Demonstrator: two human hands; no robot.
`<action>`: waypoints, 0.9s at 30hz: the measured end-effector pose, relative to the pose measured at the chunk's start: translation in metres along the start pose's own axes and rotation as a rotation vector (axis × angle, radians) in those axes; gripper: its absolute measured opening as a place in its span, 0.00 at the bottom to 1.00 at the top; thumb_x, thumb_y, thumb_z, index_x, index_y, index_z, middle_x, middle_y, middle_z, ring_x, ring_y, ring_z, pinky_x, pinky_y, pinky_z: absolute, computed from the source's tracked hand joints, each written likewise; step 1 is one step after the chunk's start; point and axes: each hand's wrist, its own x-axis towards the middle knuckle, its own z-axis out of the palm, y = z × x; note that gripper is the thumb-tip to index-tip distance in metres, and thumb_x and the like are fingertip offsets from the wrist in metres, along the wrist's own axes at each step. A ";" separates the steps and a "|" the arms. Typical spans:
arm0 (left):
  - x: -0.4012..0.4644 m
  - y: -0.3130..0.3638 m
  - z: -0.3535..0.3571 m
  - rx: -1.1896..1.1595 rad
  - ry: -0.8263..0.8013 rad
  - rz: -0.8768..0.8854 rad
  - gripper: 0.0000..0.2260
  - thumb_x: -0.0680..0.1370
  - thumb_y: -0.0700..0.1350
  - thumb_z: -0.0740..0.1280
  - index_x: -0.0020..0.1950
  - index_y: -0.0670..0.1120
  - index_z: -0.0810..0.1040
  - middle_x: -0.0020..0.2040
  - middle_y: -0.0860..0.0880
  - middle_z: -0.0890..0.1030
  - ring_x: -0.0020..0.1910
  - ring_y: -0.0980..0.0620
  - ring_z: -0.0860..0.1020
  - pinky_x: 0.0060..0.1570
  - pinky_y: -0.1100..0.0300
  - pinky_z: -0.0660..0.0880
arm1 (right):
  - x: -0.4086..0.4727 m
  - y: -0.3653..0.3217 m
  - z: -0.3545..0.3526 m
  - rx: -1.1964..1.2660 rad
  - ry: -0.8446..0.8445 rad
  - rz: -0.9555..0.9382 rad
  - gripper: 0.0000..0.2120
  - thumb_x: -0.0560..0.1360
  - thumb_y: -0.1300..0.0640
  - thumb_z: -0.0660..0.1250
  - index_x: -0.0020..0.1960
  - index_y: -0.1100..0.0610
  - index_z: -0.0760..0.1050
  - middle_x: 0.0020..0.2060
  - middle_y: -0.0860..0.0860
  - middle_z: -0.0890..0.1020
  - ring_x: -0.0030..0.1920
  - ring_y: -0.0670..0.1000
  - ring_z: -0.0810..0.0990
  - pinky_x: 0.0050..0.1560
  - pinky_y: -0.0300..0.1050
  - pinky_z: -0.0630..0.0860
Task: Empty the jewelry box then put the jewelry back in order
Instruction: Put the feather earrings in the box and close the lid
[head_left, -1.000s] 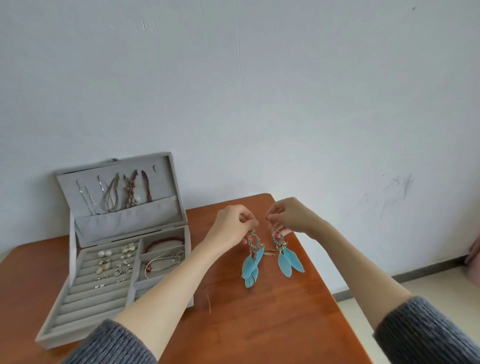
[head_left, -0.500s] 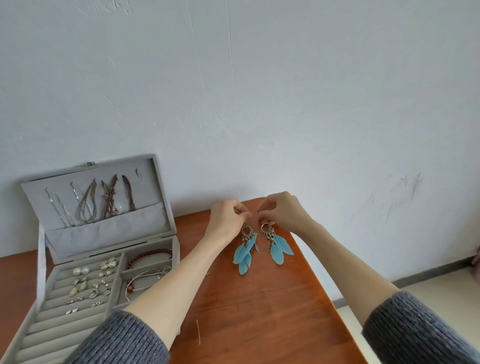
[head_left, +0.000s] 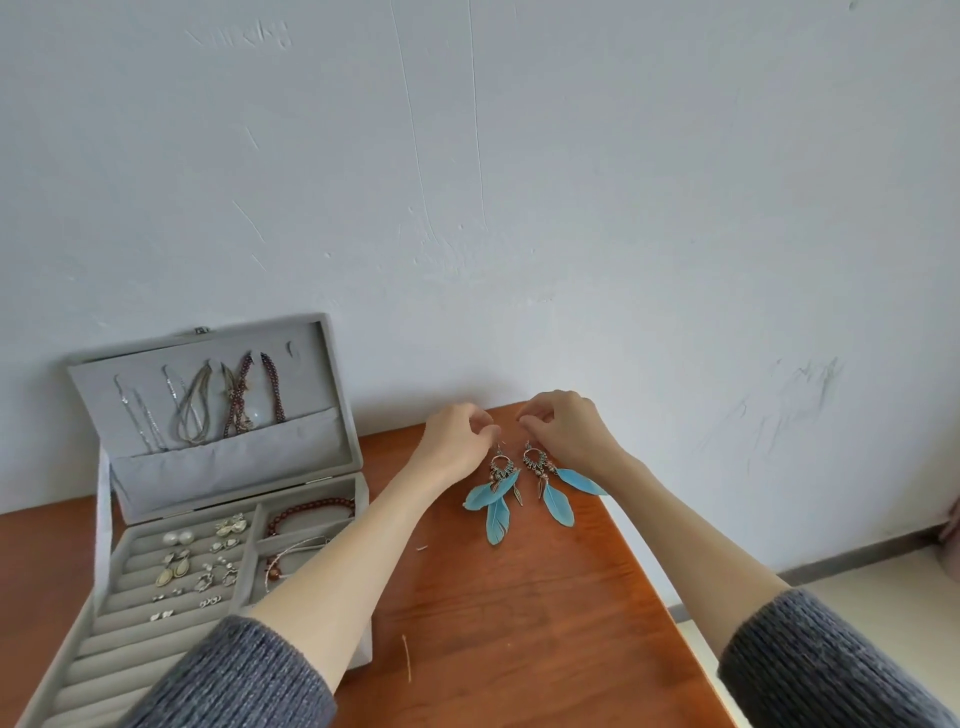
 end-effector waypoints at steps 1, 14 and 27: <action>-0.005 -0.001 -0.004 0.030 0.003 0.019 0.12 0.79 0.47 0.62 0.60 0.44 0.76 0.56 0.46 0.79 0.54 0.49 0.77 0.50 0.61 0.72 | -0.003 -0.004 -0.001 0.001 0.004 -0.001 0.09 0.75 0.59 0.63 0.50 0.58 0.81 0.48 0.52 0.83 0.48 0.49 0.78 0.49 0.39 0.73; -0.106 -0.059 -0.122 0.400 0.276 0.225 0.14 0.80 0.47 0.57 0.63 0.46 0.72 0.59 0.50 0.76 0.57 0.53 0.75 0.54 0.58 0.73 | -0.052 -0.113 0.015 -0.154 -0.096 -0.210 0.12 0.77 0.56 0.60 0.58 0.57 0.76 0.52 0.52 0.81 0.53 0.51 0.78 0.55 0.43 0.73; -0.083 -0.132 -0.226 0.573 0.512 0.139 0.19 0.79 0.41 0.60 0.69 0.40 0.66 0.69 0.38 0.65 0.68 0.39 0.64 0.63 0.44 0.65 | -0.006 -0.211 0.055 -0.468 0.088 -0.427 0.18 0.79 0.55 0.56 0.68 0.56 0.64 0.66 0.54 0.68 0.65 0.55 0.65 0.63 0.49 0.65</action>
